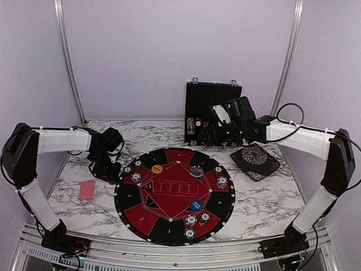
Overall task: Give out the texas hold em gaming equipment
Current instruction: Place the poker chips pile on the poker table mat.
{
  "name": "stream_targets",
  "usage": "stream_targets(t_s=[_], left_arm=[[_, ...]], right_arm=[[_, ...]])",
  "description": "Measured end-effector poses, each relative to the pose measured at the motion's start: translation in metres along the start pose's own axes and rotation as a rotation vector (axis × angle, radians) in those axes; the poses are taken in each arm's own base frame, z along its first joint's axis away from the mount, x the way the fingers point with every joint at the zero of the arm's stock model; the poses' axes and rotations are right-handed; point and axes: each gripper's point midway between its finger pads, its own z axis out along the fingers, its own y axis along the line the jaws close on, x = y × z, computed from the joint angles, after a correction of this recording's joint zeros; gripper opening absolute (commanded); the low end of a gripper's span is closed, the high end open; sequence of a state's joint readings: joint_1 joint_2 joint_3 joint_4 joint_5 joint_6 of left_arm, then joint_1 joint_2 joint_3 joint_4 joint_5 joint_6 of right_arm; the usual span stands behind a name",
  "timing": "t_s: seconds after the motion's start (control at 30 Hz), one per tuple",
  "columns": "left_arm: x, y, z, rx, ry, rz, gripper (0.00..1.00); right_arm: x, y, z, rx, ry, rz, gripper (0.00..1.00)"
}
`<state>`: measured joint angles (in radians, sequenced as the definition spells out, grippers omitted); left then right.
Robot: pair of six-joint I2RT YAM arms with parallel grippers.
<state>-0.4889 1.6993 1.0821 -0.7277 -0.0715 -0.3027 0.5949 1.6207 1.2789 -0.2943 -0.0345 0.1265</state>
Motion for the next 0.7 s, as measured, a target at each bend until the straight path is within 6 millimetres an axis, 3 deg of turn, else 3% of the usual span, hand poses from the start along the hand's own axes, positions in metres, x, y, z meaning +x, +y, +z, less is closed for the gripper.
stream_targets(t_s=[0.37,0.7], left_arm=[[-0.017,-0.049,-0.035,0.028,-0.072,0.087,0.36],[-0.031,-0.131,-0.039,0.067,-0.091,0.217,0.36]], right_arm=[[0.001,-0.002,-0.001,0.015,0.008,0.005,0.98],[0.002,-0.015,-0.005,0.089,0.017,0.032,0.98]])
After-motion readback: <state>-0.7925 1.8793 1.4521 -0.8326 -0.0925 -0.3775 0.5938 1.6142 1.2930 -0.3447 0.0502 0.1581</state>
